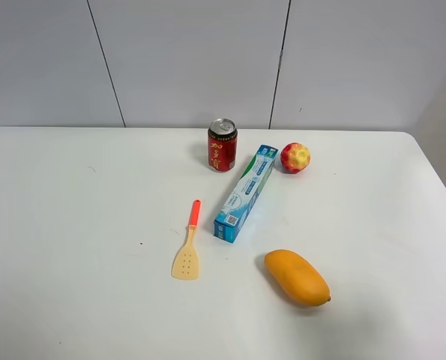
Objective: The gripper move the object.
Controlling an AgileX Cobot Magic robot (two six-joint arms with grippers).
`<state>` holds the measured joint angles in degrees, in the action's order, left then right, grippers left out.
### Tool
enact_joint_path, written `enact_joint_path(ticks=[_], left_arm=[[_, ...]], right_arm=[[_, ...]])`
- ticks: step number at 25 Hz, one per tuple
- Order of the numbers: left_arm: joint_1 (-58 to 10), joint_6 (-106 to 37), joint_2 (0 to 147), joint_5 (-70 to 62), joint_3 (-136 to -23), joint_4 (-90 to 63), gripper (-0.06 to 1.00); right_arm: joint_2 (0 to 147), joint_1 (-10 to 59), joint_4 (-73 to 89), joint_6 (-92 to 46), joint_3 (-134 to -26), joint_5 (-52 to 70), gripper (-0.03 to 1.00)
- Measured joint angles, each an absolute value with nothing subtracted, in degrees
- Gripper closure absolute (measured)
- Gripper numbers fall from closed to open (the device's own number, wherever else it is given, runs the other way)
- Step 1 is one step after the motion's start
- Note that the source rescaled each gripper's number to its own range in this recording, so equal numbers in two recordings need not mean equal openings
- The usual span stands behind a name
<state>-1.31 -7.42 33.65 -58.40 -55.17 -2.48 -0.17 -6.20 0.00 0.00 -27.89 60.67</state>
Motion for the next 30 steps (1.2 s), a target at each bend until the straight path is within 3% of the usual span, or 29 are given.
enact_joint_path(ticks=[6,13,30], left_arm=[[0.6,-6.6,15.3,-62.7,-41.8,-4.9,0.26],[0.6,-6.5,4.5,-60.6,-30.1,-8.0,0.28],[-0.3,-6.4,-0.4,-60.4,-29.1,-8.4,0.29]], right_arm=[[-0.2,-6.2,0.0,0.0,-27.9,60.7,-0.03],[-0.2,-6.2,0.0,0.0,-27.9,60.7,-0.03],[-0.2,-6.2,0.0,0.0,-27.9,60.7,-0.03]])
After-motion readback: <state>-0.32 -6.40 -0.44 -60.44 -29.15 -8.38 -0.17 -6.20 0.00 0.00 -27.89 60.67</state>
